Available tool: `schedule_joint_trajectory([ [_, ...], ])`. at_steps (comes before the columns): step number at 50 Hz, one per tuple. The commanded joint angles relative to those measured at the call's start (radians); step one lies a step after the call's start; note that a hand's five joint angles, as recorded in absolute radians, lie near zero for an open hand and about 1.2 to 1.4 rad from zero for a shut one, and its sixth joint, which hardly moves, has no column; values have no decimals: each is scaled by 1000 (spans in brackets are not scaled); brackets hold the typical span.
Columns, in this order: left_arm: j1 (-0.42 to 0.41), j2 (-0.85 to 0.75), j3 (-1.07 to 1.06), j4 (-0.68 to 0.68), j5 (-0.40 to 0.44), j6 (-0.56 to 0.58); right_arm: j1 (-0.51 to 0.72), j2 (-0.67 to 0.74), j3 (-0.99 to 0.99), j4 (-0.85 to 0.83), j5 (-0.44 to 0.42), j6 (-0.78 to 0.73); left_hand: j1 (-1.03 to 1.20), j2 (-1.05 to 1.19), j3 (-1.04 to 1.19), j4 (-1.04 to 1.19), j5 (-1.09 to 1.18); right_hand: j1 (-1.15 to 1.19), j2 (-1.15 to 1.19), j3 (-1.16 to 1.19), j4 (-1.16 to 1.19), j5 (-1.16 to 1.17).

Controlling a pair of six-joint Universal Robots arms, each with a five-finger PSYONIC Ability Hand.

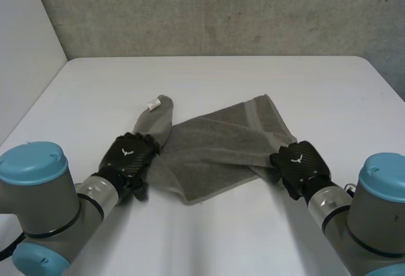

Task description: Fold the towel.

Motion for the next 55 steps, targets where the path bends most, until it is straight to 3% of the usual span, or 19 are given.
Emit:
schedule_joint_trajectory([
  [1, 0, -17, 17, 33, -45, 1, -46, -47, 10, 1, -8, 14, 3, 10, 2, 4, 16, 71, 123, 69, 59, 60],
  [10, 18, -27, 25, 32, -52, -2, -123, -66, 12, 8, -13, 14, 188, 195, 187, 189, 200, 71, 123, 69, 59, 60],
  [23, 40, -42, 40, 29, -143, -1, -203, -130, 18, 15, -35, 40, 188, 195, 187, 189, 200, 71, 123, 69, 59, 60],
  [46, 75, 13, -15, -56, -155, 1, -293, -132, -10, 17, -51, 69, 194, 201, 193, 195, 206, 71, 123, 69, 59, 60],
  [48, 81, 29, -17, -72, -154, 1, -304, -133, -11, 17, -51, 69, 424, 431, 423, 425, 437, 71, 123, 69, 59, 60],
  [49, 81, 29, -17, -72, -154, 1, -310, -135, -11, 20, -53, 69, 426, 433, 425, 427, 438, 71, 123, 69, 59, 60],
  [50, 86, 39, -18, -85, -154, 1, -310, -135, -11, 20, -53, 69, 737, 744, 736, 738, 749, 71, 123, 69, 59, 60],
  [51, 86, 39, -18, -85, -154, 1, -310, -141, -11, 26, -53, 68, 740, 747, 739, 741, 752, 71, 123, 69, 59, 60],
  [52, 92, 58, -20, -98, -147, -1, -310, -151, -13, 37, -54, 68, 952, 959, 951, 953, 965, 71, 123, 69, 59, 60],
  [55, 104, 107, -21, -123, -137, -1, -310, -173, -14, 55, -56, 68, 1106, 1113, 1105, 1107, 1119, 71, 123, 69, 59, 60],
])
